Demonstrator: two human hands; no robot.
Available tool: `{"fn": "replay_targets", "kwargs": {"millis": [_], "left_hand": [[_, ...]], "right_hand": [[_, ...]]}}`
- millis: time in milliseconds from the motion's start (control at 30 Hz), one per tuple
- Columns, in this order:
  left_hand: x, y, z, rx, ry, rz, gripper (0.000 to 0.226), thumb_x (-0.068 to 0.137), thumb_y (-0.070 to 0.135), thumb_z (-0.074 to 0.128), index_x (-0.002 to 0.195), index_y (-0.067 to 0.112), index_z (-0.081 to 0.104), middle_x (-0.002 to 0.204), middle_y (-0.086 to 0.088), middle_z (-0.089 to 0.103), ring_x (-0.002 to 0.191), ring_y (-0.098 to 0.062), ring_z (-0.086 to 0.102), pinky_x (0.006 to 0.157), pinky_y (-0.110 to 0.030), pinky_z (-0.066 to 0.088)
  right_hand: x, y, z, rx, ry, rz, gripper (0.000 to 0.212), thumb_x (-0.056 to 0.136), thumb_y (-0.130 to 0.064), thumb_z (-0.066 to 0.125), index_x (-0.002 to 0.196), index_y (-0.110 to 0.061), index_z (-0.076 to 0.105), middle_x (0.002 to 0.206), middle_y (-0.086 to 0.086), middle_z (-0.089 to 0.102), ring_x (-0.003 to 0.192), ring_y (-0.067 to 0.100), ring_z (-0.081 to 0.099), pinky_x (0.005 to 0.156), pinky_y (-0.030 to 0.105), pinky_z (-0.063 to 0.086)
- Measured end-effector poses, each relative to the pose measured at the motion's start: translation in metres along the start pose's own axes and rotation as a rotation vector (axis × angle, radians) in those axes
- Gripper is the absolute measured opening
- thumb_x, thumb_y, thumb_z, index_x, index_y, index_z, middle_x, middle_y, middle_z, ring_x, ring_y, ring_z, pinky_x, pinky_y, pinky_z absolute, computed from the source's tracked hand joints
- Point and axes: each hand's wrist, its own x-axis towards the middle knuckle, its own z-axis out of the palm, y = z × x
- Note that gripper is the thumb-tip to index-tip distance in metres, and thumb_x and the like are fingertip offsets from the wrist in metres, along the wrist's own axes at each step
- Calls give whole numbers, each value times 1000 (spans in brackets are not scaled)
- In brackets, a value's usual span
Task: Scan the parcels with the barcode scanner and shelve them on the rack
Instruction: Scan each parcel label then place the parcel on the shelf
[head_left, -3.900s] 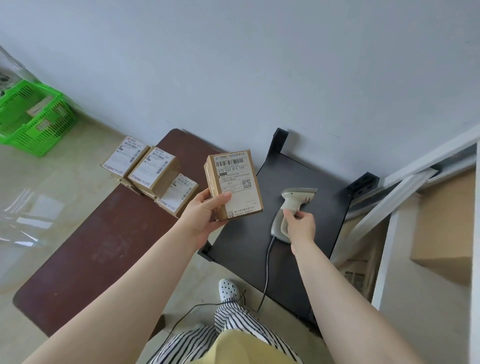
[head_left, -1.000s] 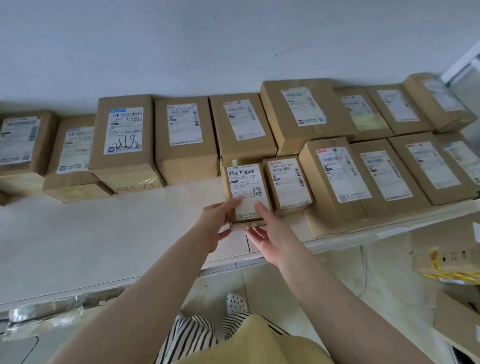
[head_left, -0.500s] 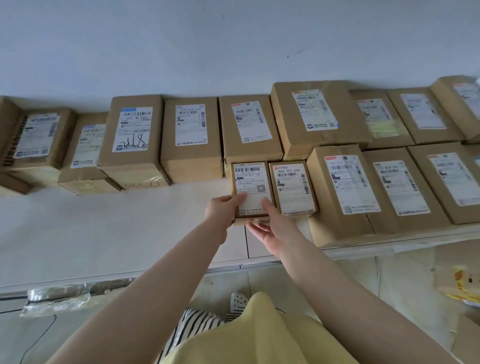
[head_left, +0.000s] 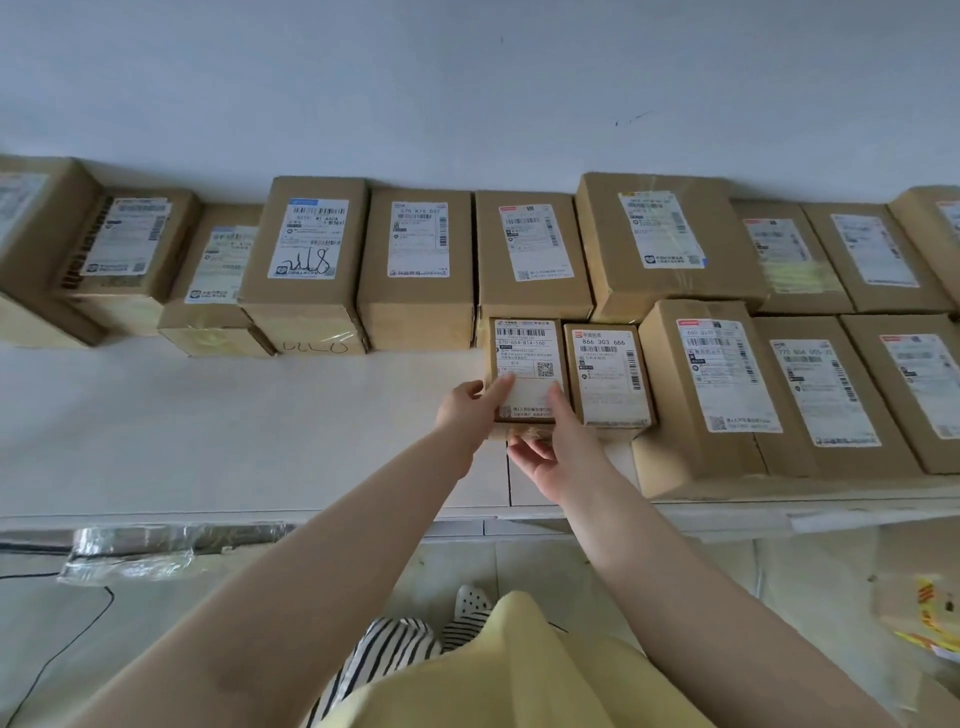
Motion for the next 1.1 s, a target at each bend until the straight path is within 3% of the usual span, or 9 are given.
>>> {"fn": "replay_targets", "kwargs": {"millis": [67, 200, 333, 433, 633, 733, 900, 1100], "left_hand": [[-1, -5, -7, -12, -11, -26, 115, 54, 88, 59, 146, 19, 49, 133, -5, 62, 122, -26, 58, 109, -49, 46], [-32, -13, -34, -78, 27, 6, 62, 96, 54, 58, 142, 12, 52, 115, -4, 61, 109, -22, 58, 108, -46, 47], [-52, -45, -103, -421, 144, -25, 31, 99, 28, 64, 120, 6, 66, 107, -7, 67, 102, -21, 64, 90, -33, 54], [-72, -74, -174, -631, 290, -44, 15, 100, 19, 62, 109, 8, 66, 100, -7, 68, 91, -18, 65, 80, -28, 53], [-130, -151, -312, -896, 553, -43, 16, 98, 14, 64, 112, 7, 67, 94, -5, 70, 81, -15, 66, 70, -24, 53], [-174, -196, -380, -1015, 659, -75, 9, 97, 15, 67, 101, 8, 70, 86, -2, 72, 76, -12, 66, 71, -23, 54], [-233, -253, -487, -1142, 773, -81, 7, 97, 14, 65, 91, 11, 68, 82, -2, 70, 70, -11, 63, 70, -20, 52], [-266, -294, -582, -1227, 850, -78, 6, 96, 16, 67, 92, 12, 67, 84, -1, 70, 72, -10, 64, 67, -20, 52]], "right_hand": [[-7, 3, 0, -90, 17, 27, 60, 81, -46, 79, 122, -9, 54, 116, 16, 62, 106, 31, 62, 100, 47, 52], [-24, 28, -2, -272, 3, 90, 49, 80, -48, 79, 105, -15, 52, 113, 14, 56, 104, 29, 61, 100, 44, 50], [-36, 68, 17, -440, -182, 63, 40, 88, -39, 73, 112, -7, 63, 111, 10, 67, 106, 25, 62, 91, 37, 50], [-41, 97, 49, -498, -240, -73, 19, 92, -28, 70, 100, -10, 68, 97, 8, 71, 85, 19, 65, 73, 29, 51], [-69, 190, 122, -564, -389, -134, 6, 96, -18, 64, 94, -12, 67, 84, 4, 70, 74, 15, 63, 64, 24, 50], [-100, 270, 162, -585, -447, -69, 10, 95, -18, 66, 87, -13, 66, 79, 4, 69, 67, 13, 63, 61, 21, 51], [-163, 405, 227, -712, -595, 89, 11, 95, -19, 65, 88, -11, 65, 77, 4, 68, 66, 12, 62, 65, 23, 50], [-212, 512, 296, -879, -628, 100, 12, 95, -21, 67, 95, -9, 67, 80, 4, 68, 70, 13, 62, 68, 24, 50]]}}
